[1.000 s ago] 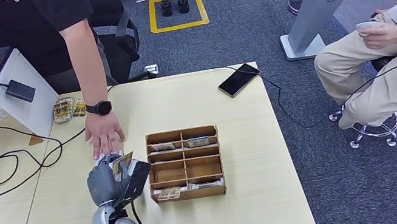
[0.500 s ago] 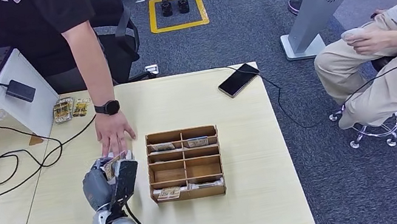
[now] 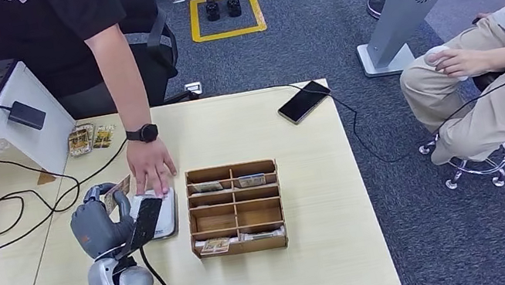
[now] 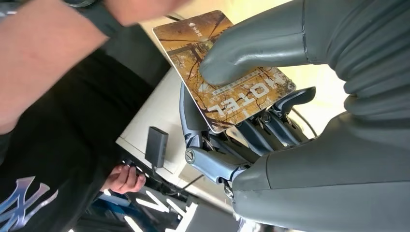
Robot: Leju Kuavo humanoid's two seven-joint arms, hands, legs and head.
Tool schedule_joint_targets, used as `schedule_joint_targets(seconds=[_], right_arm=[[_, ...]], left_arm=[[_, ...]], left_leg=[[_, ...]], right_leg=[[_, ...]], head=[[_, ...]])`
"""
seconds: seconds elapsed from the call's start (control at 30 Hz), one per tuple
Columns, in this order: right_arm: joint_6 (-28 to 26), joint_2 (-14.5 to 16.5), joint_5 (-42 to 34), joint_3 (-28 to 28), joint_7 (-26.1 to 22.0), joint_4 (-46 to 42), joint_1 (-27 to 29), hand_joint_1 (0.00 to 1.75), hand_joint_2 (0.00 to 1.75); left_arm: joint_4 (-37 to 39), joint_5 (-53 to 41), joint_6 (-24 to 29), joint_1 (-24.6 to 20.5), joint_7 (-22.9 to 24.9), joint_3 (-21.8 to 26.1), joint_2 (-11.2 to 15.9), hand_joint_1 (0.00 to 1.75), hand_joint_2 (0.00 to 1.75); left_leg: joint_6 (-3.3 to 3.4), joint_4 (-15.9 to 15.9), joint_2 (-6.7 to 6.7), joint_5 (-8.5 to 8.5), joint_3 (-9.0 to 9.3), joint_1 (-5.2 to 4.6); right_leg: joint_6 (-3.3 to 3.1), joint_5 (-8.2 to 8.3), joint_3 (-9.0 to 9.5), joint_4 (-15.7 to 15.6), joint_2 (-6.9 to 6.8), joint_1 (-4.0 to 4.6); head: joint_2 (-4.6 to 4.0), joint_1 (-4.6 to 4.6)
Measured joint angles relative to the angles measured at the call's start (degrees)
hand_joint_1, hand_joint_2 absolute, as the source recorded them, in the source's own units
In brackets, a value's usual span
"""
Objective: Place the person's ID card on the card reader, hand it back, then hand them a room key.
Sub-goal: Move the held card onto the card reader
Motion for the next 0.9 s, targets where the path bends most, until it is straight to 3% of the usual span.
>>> schedule_joint_targets(seconds=[0.17, 0.27, 0.37, 0.43, 0.57, 0.9], right_arm=[[0.00, -0.14, 0.09, 0.02, -0.45, 1.06, -0.10, 0.00, 1.75], [0.00, -0.33, -0.01, 0.02, -0.88, 2.04, -0.16, 0.00, 1.75], [0.01, -0.54, -0.47, 0.15, -0.98, 3.01, -0.17, 0.00, 1.75], [0.02, -0.60, -0.85, 0.54, -0.65, 3.35, -0.14, 0.00, 1.75], [0.00, -0.61, -1.19, 1.74, -0.16, 3.54, 0.05, 0.00, 1.75], [0.00, -0.63, -1.99, 4.54, 0.94, 3.59, 0.60, 0.00, 1.75]], left_arm=[[-0.42, -12.89, 0.00, 0.15, 6.20, 0.51, 0.16, 1.75, 1.75], [-0.51, -20.22, 0.00, 1.03, 14.82, -0.86, 0.99, 1.75, 1.75], [0.03, -20.92, 0.00, 2.34, 25.79, -7.50, 3.47, 1.75, 1.75], [1.11, -20.94, 0.00, 2.57, 30.23, -12.85, 5.37, 1.75, 1.75], [3.52, -20.88, 0.00, 2.72, 31.47, -20.38, 7.53, 1.75, 1.75], [10.84, -20.48, 0.02, 1.75, 32.17, -29.56, 10.42, 1.75, 1.75]], left_leg=[[0.00, 0.00, 0.01, 0.00, -0.01, 0.01], [0.00, 0.00, 0.02, 0.00, 0.00, 0.00], [0.00, 0.00, -0.02, 0.00, -0.02, 0.00], [0.00, 0.00, -0.06, 0.00, -0.04, 0.00], [0.00, 0.00, -0.01, 0.00, -0.05, 0.00], [0.00, 0.00, 0.00, 0.00, -0.04, -0.01]], right_leg=[[0.00, 0.00, 0.00, 0.00, -0.01, 0.00], [0.00, 0.00, -0.01, 0.00, 0.01, 0.00], [0.00, -0.01, -0.05, 0.00, -0.01, 0.00], [0.01, -0.01, -0.05, 0.00, -0.05, 0.00], [0.01, -0.01, -0.05, 0.00, -0.01, 0.00], [0.01, -0.01, -0.06, 0.00, 0.00, -0.01]], head=[[0.00, 0.00], [0.00, 0.01], [0.00, 0.00], [0.00, 0.00], [0.00, 0.01], [0.00, 0.01]])
